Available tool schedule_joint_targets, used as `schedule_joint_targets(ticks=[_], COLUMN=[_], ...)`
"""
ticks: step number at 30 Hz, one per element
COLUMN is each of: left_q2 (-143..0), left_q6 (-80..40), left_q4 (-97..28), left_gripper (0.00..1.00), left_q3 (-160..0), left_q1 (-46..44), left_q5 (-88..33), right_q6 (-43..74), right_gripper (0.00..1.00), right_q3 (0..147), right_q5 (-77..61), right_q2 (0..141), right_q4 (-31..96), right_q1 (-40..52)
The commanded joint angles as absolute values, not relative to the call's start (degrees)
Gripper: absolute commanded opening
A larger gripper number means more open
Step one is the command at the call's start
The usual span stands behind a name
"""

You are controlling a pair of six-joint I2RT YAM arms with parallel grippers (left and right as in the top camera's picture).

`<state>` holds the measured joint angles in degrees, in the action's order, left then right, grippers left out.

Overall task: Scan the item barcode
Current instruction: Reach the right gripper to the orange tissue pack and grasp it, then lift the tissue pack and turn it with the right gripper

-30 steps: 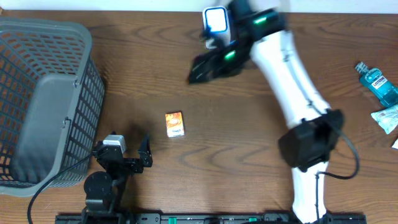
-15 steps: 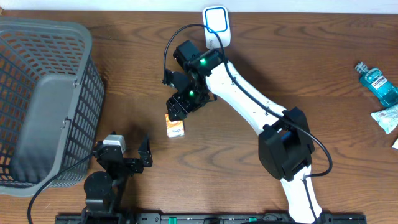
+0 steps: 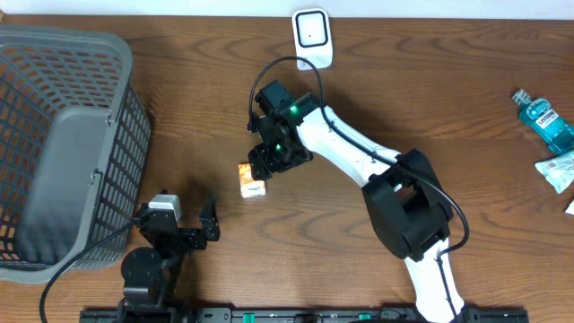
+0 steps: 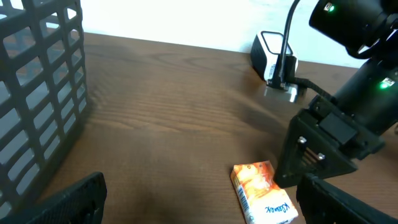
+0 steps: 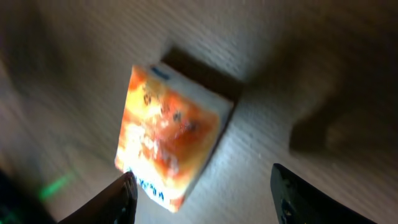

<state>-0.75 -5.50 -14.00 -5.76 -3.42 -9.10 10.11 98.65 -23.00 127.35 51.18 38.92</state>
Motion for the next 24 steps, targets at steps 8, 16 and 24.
schedule_joint_targets(ticks=[8, 16, 24], left_q2=[-0.64, -0.64, -0.64], left_q6=[-4.54, -4.54, -4.54], left_q4=[-15.77, -15.77, -15.77], left_gripper=[0.98, 0.98, 0.98], left_q3=[-4.93, -4.93, -4.93], left_q1=[-3.33, -3.33, -3.33], left_q5=[-9.85, -9.85, -9.85], right_q6=[14.04, 11.62, -2.92], right_gripper=[0.28, 0.01, 0.01], right_q3=[92.90, 91.02, 91.02], right_q5=[-22.52, -30.83, -62.17], right_q2=[127.74, 127.74, 127.74], right_q4=[43.22, 41.87, 45.47], right_q1=[41.91, 40.16, 32.42])
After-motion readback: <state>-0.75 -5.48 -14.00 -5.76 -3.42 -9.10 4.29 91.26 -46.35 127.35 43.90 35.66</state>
